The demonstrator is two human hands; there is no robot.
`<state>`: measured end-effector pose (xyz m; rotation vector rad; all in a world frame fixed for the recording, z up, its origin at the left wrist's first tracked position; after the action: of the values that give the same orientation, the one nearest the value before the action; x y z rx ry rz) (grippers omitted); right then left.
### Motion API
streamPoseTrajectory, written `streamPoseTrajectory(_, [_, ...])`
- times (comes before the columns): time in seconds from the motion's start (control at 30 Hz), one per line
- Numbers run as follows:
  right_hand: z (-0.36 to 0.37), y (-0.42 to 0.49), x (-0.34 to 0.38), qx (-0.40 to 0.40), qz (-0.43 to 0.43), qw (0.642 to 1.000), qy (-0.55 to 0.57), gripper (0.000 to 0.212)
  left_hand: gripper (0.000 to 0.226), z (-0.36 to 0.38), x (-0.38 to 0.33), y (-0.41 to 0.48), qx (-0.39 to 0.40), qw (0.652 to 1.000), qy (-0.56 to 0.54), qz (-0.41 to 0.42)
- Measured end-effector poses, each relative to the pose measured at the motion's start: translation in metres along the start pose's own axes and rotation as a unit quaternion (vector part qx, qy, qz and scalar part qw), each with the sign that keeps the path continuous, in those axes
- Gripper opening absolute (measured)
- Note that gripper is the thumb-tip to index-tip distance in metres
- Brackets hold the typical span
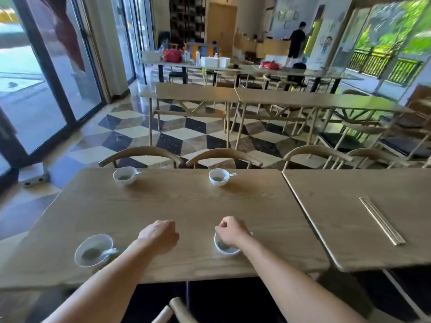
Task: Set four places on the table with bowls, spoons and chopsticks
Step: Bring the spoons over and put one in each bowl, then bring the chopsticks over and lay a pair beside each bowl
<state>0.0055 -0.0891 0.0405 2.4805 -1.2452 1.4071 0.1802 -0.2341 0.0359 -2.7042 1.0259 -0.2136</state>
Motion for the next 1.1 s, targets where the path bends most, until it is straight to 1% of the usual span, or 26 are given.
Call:
streamPoseTrajectory(0.13, [-0.076,-0.03,-0.049,-0.059,0.0,0.996,-0.065,0.021,0.031,-0.015,-0.093,-0.02,-0.039,0.997,0.015,0.065])
streamPoseTrajectory(0.2, [-0.106,-0.042,-0.067,-0.091,-0.004,0.992,-0.086,0.018,0.031,-0.024,-0.128,-0.022,-0.049,0.995,0.018,0.088])
streamPoseTrajectory(0.33, [-0.166,-0.081,-0.128,-0.149,0.046,0.984,-0.086,0.02,0.03,-0.039,-0.223,-0.026,-0.059,0.982,0.044,0.175])
streamPoseTrajectory(0.43, [-0.201,-0.111,-0.176,-0.169,0.084,0.979,-0.078,0.01,0.026,-0.045,-0.291,-0.033,-0.065,0.97,0.041,0.231])
streamPoseTrajectory(0.47, [-0.211,-0.121,-0.191,-0.172,0.097,0.977,-0.076,0.009,0.025,-0.045,-0.312,-0.037,-0.067,0.965,0.038,0.25])
streamPoseTrajectory(0.5, [-0.221,-0.131,-0.206,-0.177,0.112,0.975,-0.071,0.011,0.025,-0.045,-0.332,-0.041,-0.074,0.959,0.034,0.272])
streamPoseTrajectory(0.6, [-0.244,-0.153,-0.246,-0.205,0.15,0.966,-0.046,0.029,0.028,-0.042,-0.387,-0.053,-0.091,0.938,0.033,0.333])
streamPoseTrajectory(0.63, [-0.25,-0.157,-0.256,-0.213,0.162,0.963,-0.04,0.031,0.03,-0.041,-0.402,-0.055,-0.092,0.932,0.035,0.348])
streamPoseTrajectory(0.73, [-0.261,-0.159,-0.279,-0.204,0.194,0.959,-0.034,0.024,0.031,-0.035,-0.44,-0.056,-0.088,0.918,0.042,0.385])
streamPoseTrajectory(0.87, [-0.27,-0.147,-0.292,-0.217,0.211,0.953,-0.026,0.023,0.029,-0.03,-0.471,-0.038,-0.08,0.906,0.044,0.414])
streamPoseTrajectory(1.0, [-0.272,-0.13,-0.3,-0.217,0.23,0.949,-0.02,0.022,0.029,-0.024,-0.49,-0.007,-0.057,0.904,0.052,0.421])
streamPoseTrajectory(1.1, [-0.277,-0.118,-0.313,-0.231,0.233,0.945,-0.005,0.018,0.02,-0.014,-0.502,0.014,-0.033,0.911,0.026,0.411])
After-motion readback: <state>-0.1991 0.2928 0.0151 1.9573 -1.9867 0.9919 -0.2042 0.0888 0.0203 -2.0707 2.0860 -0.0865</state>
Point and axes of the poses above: each hand's wrist, its own y-axis towards the middle knuckle, its own z-axis out of the palm, x = y × z, the point moved 7 cm from there along y, towards the middle knuckle, and after that the axes turned 11 degrees about y, right-handed, at the moved point
